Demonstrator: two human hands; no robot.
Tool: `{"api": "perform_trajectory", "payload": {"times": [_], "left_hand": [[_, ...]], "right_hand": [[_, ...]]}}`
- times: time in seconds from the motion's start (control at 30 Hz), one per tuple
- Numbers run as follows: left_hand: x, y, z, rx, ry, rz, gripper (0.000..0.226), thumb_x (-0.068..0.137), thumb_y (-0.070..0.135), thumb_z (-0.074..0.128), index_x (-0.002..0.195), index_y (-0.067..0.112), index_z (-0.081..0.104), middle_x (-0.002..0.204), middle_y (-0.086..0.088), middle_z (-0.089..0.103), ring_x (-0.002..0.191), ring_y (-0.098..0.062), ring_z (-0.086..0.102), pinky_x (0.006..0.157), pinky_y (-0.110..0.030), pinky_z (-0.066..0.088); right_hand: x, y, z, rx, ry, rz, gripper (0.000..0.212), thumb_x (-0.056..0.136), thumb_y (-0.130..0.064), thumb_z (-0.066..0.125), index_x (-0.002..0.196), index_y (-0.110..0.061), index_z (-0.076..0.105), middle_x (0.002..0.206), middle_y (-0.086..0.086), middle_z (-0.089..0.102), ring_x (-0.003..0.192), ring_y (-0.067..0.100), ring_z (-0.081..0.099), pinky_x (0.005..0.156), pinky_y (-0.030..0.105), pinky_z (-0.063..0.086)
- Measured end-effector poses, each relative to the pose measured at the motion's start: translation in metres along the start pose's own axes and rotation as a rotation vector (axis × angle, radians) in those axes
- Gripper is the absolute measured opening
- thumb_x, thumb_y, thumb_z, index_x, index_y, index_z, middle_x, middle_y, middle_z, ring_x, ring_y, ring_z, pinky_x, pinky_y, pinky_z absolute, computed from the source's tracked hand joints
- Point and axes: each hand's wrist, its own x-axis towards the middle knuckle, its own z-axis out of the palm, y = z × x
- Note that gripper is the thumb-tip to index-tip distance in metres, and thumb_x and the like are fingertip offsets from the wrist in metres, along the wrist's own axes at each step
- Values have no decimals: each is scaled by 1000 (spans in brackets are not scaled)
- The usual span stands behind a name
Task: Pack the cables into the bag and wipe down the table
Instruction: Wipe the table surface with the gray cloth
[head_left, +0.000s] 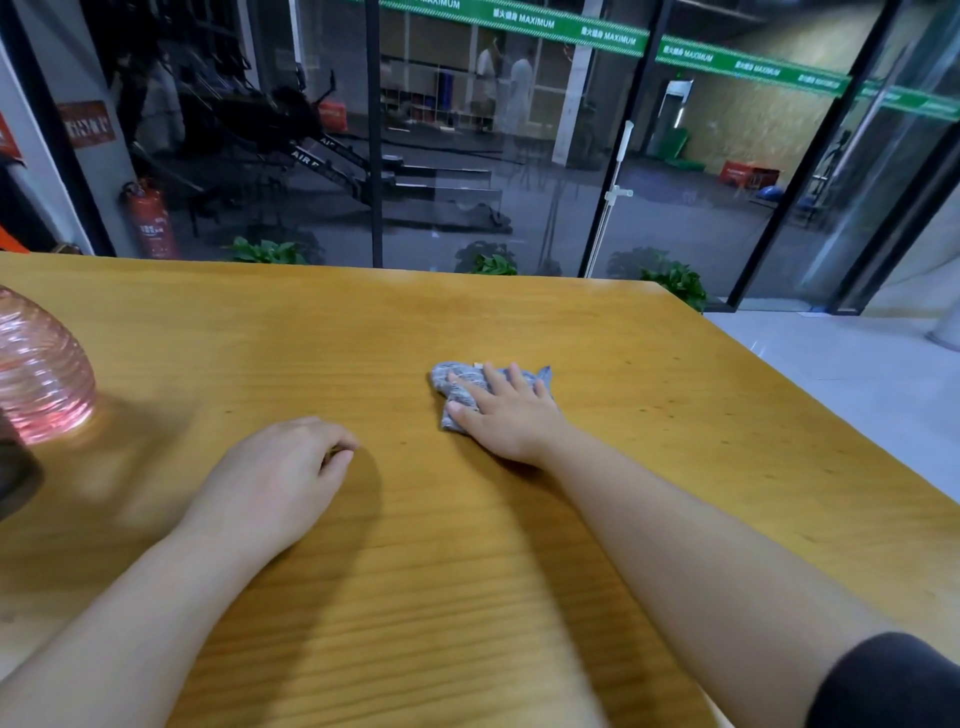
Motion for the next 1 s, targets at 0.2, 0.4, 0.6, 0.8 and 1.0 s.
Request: {"api": "perform_trajectory", "payload": {"times": [0.2, 0.4, 0.6, 0.8, 1.0], "left_hand": [[2, -8, -3, -149, -25, -70, 26, 91, 22, 52, 116, 24, 58, 122, 7, 53, 105, -13, 56, 90, -30, 43], [3, -5, -7, -137, -8, -97, 30, 92, 25, 49, 122, 24, 54, 129, 7, 48, 102, -14, 55, 86, -29, 42], [5, 0, -12, -142, 15, -60, 31, 93, 18, 46, 124, 19, 52, 134, 1, 47, 119, -19, 48, 95, -29, 35], [7, 6, -18, -182, 63, -9, 29, 93, 13, 46, 120, 16, 56, 130, -3, 50, 115, -22, 50, 94, -31, 36], [-3, 30, -12, -166, 27, 155, 29, 92, 11, 45, 119, 16, 57, 128, -1, 51, 118, -19, 48, 98, -30, 36]], "right_hand": [[-22, -28, 8, 14, -10, -99, 55, 93, -63, 15, 145, -50, 3, 159, -2, -6, 145, 24, -14, 115, 49, -8], [-37, -46, 12, 10, -28, -138, 54, 94, -62, 15, 145, -51, 3, 159, -3, -7, 144, 23, -15, 114, 48, -9], [-57, -65, 17, -13, -29, -193, 53, 95, -59, 17, 145, -50, 4, 159, -2, -6, 145, 24, -14, 115, 48, -9], [-99, -80, 25, -28, -7, -288, 53, 95, -59, 21, 145, -49, 10, 160, -3, -2, 145, 21, -11, 115, 47, -7], [-132, -40, 20, -9, -7, -247, 51, 95, -59, 22, 145, -51, 11, 159, -11, -2, 145, 14, -11, 116, 41, -7]]}}
